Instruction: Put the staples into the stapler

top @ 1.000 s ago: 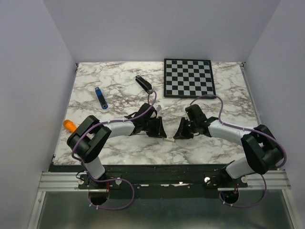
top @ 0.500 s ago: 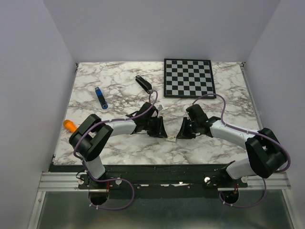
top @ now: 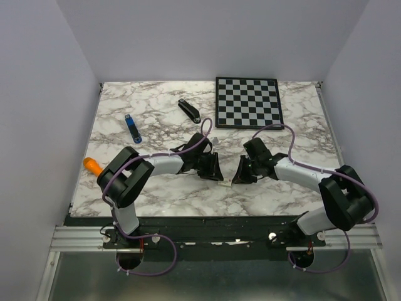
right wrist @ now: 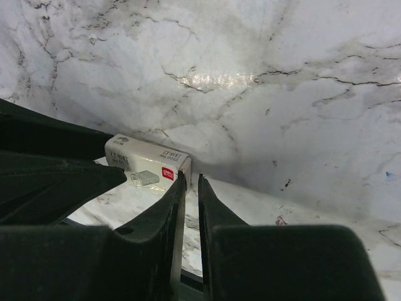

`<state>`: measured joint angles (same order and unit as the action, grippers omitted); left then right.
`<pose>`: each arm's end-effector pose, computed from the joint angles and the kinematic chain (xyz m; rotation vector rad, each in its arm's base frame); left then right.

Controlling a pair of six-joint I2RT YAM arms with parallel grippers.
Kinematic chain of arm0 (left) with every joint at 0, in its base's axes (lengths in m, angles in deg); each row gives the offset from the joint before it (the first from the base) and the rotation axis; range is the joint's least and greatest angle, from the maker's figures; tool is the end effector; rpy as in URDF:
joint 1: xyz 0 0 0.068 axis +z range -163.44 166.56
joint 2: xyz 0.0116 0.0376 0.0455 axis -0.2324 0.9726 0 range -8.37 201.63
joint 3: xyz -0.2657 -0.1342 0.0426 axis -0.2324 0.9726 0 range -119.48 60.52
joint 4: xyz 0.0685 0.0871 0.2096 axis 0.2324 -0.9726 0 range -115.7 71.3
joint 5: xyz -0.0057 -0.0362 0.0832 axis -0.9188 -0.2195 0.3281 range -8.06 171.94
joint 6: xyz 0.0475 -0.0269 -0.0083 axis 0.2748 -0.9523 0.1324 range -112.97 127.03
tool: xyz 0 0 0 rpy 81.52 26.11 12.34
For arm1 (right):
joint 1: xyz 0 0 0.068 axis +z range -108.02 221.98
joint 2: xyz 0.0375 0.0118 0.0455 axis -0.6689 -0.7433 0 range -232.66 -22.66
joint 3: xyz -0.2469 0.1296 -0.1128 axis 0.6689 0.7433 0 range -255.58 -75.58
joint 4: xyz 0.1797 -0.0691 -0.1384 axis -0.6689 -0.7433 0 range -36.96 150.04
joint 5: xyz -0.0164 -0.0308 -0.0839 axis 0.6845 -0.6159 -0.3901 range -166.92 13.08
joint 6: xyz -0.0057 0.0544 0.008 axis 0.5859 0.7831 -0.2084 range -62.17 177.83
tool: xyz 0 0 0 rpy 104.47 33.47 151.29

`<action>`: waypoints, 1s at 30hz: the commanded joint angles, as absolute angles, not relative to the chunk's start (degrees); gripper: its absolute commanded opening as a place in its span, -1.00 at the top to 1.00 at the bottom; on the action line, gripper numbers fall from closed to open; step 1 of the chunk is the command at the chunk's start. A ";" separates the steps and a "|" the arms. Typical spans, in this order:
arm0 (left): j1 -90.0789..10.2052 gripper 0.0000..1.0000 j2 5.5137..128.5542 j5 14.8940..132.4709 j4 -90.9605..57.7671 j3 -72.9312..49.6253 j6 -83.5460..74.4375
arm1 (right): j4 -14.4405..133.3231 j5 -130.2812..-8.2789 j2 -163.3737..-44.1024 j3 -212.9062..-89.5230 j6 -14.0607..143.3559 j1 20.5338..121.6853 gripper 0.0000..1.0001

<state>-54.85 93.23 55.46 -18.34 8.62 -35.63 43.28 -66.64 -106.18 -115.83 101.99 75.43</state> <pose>0.2412 -0.2350 0.1905 0.2049 2.6892 -1.1361 0.1989 0.1394 0.2020 0.1922 2.7636 0.6585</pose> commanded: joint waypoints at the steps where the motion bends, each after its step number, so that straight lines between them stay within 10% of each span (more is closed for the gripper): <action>1: -55.45 0.20 94.72 53.47 -19.84 7.34 -35.34 | 44.13 -66.90 -107.47 -117.06 102.48 76.00 0.57; 21: -55.80 0.40 95.52 51.36 -18.96 7.43 -36.22 | 45.27 -64.79 -108.61 -118.47 102.04 77.58 0.63; 30: -55.54 0.87 94.90 51.71 -19.05 8.22 -36.22 | 42.38 -67.86 -107.03 -118.38 101.34 77.75 0.78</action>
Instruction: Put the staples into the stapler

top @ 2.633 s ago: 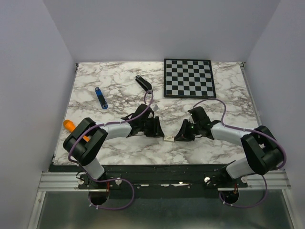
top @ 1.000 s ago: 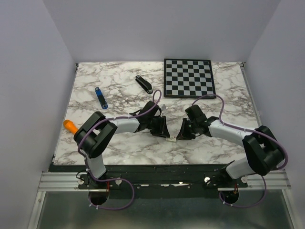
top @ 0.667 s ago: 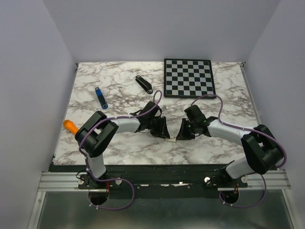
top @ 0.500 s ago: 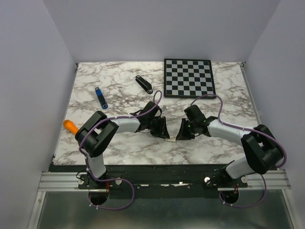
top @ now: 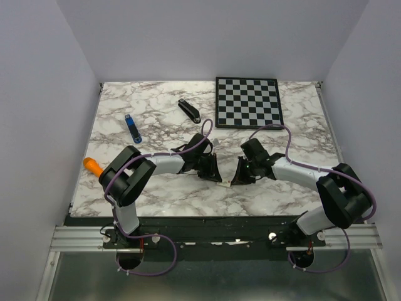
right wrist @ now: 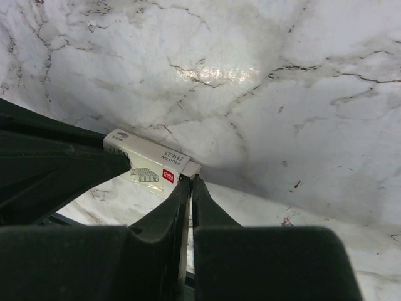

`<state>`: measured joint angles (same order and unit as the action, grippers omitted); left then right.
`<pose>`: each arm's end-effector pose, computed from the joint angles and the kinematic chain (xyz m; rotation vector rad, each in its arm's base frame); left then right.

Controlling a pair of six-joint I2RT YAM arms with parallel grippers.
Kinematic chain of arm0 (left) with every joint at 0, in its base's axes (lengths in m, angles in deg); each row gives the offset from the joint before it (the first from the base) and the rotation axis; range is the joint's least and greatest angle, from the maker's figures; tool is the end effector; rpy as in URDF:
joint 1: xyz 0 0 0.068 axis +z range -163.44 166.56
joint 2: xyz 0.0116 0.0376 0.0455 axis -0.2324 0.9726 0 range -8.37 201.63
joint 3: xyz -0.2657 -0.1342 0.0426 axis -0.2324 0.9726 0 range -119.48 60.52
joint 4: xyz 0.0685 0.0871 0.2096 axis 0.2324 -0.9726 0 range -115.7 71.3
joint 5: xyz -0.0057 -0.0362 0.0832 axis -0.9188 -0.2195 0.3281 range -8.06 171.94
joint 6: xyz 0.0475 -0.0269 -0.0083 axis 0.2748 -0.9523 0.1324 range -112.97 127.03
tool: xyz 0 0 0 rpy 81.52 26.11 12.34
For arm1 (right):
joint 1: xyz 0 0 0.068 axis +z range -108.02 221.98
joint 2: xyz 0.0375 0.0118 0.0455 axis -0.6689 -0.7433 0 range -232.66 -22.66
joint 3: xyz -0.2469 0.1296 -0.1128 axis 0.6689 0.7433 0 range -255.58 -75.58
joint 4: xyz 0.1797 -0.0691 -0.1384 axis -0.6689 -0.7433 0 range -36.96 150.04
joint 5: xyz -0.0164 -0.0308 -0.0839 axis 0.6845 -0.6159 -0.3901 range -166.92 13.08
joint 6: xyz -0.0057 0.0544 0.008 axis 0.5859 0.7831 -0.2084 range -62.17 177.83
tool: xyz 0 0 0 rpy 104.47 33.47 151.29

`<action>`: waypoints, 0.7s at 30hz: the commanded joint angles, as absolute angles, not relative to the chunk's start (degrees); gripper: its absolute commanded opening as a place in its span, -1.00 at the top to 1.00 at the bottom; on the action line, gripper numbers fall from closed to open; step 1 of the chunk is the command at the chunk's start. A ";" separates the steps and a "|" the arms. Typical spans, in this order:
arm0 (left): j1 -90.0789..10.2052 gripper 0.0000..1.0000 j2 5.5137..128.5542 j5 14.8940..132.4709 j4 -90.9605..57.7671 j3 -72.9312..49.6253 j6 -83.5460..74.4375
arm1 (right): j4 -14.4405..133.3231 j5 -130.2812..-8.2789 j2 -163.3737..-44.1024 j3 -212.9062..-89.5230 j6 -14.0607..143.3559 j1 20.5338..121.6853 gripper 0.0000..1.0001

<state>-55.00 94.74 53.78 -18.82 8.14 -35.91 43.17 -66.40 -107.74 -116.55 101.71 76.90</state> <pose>0.2419 -0.2382 0.1841 0.2100 2.7259 -1.1567 0.1990 0.1473 0.1990 0.1518 2.7873 0.6568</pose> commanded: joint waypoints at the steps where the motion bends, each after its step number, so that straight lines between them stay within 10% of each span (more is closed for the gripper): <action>1: -55.45 0.91 94.73 51.62 -19.05 8.31 -36.30 | 41.76 -68.30 -106.60 -118.64 101.16 77.75 0.83; 21: -52.64 1.00 91.91 50.13 -11.32 12.79 -39.91 | 27.61 -76.57 -110.10 -126.20 97.74 77.84 0.99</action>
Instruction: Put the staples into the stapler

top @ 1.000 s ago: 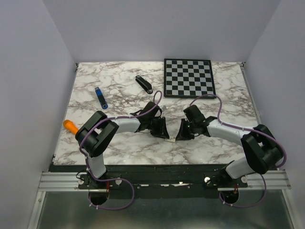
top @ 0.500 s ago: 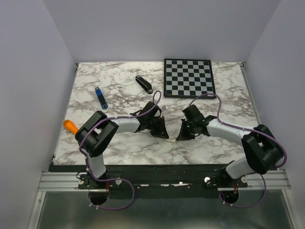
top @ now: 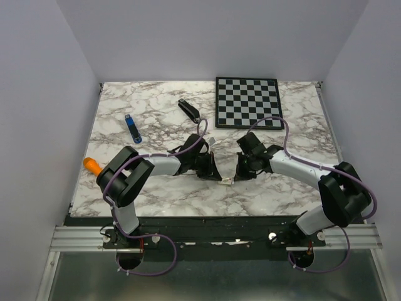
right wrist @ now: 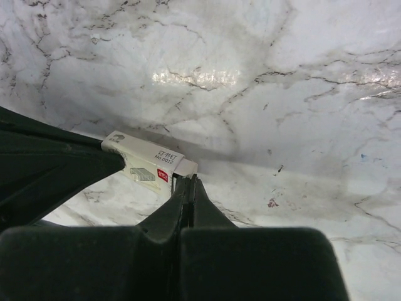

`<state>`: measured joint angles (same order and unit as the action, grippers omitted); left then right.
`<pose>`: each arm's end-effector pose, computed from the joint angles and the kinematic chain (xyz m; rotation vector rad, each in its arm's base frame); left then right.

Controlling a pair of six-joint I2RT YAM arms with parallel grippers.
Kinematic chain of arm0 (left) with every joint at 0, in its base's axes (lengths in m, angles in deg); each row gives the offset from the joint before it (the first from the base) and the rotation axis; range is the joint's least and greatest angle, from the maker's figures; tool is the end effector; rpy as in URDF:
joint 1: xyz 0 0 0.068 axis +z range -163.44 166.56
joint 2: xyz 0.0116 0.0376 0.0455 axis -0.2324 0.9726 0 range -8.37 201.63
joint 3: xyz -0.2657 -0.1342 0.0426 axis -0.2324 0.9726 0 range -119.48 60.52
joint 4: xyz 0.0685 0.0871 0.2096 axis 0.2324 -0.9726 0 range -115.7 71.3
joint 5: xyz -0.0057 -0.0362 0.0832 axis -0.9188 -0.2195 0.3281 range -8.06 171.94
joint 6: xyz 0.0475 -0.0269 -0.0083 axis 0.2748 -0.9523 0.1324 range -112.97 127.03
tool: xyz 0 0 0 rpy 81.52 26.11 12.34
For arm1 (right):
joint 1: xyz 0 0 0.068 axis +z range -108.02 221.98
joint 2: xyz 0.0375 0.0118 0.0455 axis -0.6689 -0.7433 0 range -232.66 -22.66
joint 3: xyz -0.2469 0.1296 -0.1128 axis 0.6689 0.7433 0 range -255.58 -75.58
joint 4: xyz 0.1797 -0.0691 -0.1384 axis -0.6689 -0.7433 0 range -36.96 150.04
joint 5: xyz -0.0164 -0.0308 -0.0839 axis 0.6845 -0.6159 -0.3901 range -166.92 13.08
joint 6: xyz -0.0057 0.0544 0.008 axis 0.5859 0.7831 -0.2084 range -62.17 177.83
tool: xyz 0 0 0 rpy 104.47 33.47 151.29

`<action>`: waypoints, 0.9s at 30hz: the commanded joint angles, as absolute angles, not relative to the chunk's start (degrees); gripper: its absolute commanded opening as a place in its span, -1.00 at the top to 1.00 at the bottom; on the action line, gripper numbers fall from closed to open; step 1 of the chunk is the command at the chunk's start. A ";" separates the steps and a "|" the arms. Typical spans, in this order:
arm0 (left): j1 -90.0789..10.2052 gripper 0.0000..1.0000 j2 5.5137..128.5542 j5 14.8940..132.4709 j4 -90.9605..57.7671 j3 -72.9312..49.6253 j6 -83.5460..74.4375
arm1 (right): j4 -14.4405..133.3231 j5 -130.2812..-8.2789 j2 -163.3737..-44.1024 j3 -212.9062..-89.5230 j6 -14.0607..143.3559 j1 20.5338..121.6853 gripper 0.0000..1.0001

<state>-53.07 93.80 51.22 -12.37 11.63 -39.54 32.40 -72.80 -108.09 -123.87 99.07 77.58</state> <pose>0.2444 -0.2273 0.1825 0.1270 2.6799 -1.2539 0.2056 0.1505 0.2202 0.1155 2.8008 0.4685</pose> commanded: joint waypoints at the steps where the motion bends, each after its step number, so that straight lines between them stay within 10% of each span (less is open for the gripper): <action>1: -52.46 1.00 91.91 50.13 -11.14 12.88 -39.91 | 27.17 -76.57 -110.80 -126.64 97.56 77.84 0.99; 27: -50.44 1.00 91.30 53.90 -20.18 11.39 -35.78 | 24.09 -80.00 -113.10 -127.61 92.73 77.75 0.99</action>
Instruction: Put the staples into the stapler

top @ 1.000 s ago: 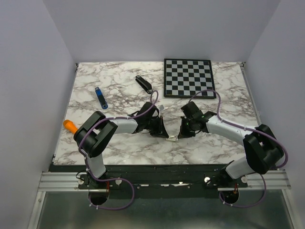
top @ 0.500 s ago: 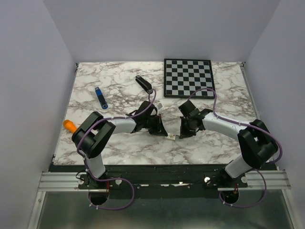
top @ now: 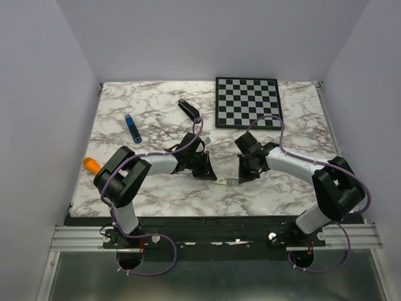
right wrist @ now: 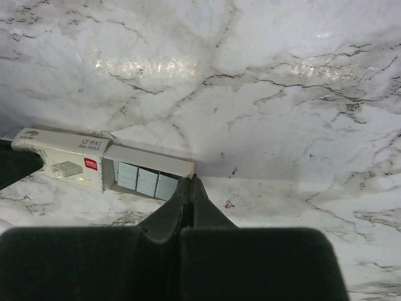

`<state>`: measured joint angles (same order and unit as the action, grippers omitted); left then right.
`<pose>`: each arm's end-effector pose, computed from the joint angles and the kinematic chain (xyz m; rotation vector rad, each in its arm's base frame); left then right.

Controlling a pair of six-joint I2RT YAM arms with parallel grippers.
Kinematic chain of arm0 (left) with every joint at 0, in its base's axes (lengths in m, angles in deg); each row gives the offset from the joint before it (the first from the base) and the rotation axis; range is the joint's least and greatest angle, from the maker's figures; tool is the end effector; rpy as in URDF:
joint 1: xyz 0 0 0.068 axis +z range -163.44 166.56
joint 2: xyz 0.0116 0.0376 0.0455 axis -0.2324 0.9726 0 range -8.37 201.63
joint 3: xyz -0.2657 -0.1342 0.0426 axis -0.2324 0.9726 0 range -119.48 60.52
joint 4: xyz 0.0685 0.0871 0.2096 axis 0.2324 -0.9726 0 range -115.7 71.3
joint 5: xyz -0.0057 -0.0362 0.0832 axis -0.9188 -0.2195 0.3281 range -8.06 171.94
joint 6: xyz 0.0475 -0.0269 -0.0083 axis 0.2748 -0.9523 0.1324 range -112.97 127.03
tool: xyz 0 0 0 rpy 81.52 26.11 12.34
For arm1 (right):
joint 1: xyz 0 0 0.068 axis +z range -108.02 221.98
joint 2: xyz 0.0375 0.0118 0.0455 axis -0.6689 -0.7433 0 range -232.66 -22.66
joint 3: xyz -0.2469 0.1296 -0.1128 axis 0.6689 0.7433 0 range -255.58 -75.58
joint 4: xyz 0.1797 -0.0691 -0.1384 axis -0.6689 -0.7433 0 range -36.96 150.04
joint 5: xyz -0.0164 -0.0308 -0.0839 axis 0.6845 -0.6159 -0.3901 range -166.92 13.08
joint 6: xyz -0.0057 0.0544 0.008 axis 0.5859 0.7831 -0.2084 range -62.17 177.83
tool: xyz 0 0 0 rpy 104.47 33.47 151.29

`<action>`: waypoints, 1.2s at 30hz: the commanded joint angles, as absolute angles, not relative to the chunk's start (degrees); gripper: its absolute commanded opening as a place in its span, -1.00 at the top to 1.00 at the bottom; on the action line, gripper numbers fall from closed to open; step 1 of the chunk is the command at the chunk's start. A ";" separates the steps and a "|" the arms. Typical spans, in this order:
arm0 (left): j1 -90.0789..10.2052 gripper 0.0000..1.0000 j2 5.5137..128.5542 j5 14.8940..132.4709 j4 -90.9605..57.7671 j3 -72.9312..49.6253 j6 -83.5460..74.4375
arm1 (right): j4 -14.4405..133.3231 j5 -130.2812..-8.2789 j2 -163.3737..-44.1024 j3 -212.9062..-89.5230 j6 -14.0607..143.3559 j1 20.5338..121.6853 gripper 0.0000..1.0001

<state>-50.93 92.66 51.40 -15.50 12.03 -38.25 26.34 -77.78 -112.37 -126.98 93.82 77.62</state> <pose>0.2471 -0.2136 0.1830 0.0888 2.7049 -1.2111 0.2131 0.1521 0.2116 0.0122 2.8677 0.2480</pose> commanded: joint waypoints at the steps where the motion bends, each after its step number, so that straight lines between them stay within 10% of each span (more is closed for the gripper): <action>1: -50.35 1.00 91.12 54.17 -20.54 11.39 -35.52 | 24.00 -80.26 -113.10 -127.52 92.73 77.84 0.99; 8: -50.00 0.98 90.77 55.22 -22.30 11.21 -34.63 | 23.91 -80.09 -112.22 -127.00 92.55 77.75 0.94; 21: -48.77 0.22 86.99 59.00 -25.11 11.03 -33.49 | 23.91 -80.44 -107.56 -128.05 92.29 77.84 0.28; 32: -45.17 -0.74 78.48 67.17 -31.09 10.94 -31.65 | 24.00 -85.09 -100.36 -130.25 89.21 77.75 -0.92; 36: -41.05 -0.97 73.99 72.09 -33.64 12.87 -31.38 | 25.49 -88.43 -96.14 -129.81 87.98 77.75 -1.00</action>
